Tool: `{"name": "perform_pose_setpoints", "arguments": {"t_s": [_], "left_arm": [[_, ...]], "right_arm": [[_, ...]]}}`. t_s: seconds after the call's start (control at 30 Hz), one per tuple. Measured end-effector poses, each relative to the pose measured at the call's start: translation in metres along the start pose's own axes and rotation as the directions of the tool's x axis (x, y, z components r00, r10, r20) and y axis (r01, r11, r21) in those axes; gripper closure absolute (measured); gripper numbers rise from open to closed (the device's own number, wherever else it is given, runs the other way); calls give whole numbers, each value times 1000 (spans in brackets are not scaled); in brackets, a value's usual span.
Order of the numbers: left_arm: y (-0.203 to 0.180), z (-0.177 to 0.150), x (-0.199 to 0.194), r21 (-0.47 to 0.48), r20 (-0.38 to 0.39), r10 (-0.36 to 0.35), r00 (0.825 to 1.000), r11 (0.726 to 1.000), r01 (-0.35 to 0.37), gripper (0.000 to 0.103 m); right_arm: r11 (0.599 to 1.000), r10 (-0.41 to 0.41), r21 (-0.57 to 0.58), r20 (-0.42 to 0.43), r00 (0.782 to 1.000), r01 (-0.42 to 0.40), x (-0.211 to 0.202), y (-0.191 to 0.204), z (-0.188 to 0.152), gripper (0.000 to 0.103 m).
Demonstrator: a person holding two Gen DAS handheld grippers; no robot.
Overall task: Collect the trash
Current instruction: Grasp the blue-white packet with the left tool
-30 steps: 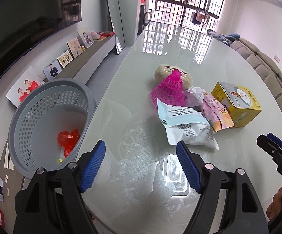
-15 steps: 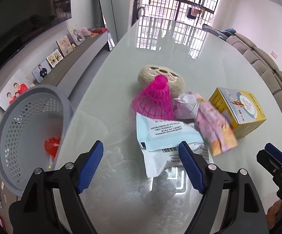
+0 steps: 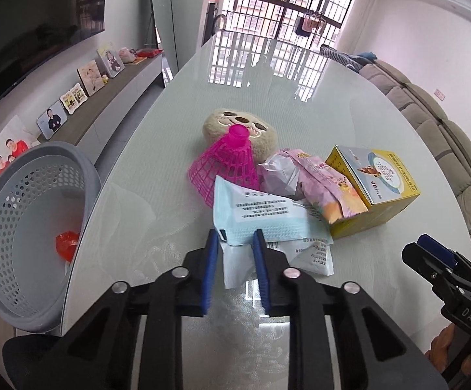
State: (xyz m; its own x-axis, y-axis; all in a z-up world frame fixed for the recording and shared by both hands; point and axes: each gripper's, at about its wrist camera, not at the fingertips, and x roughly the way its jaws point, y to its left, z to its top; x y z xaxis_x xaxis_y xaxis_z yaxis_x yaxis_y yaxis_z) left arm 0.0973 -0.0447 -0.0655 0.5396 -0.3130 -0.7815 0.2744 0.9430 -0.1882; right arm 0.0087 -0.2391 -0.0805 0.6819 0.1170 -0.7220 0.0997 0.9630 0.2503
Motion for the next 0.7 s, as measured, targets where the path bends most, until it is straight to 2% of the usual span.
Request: {"name": "perform_pose_setpoints", "arguments": {"t_s": [0.03, 0.13, 0.47, 0.7], "left_arm": [[1, -1, -2, -5, -1, 0, 1000, 1000, 0, 92], [8, -3, -6, -14, -2, 2, 1000, 1000, -2, 96], [15, -16, -32, 11, 48, 85, 995, 996, -86, 96], [22, -27, -42, 11, 59, 117, 991, 993, -118, 96]], "right_arm": [[1000, 0, 0, 0, 1000, 0, 0, 0, 0, 33], [1000, 0, -4, 0, 1000, 0, 0, 3, -1, 33], [1000, -2, -12, 11, 1000, 3, 3, 14, 1, 33], [999, -15, -34, 8, 1000, 16, 21, 44, 9, 33]]}}
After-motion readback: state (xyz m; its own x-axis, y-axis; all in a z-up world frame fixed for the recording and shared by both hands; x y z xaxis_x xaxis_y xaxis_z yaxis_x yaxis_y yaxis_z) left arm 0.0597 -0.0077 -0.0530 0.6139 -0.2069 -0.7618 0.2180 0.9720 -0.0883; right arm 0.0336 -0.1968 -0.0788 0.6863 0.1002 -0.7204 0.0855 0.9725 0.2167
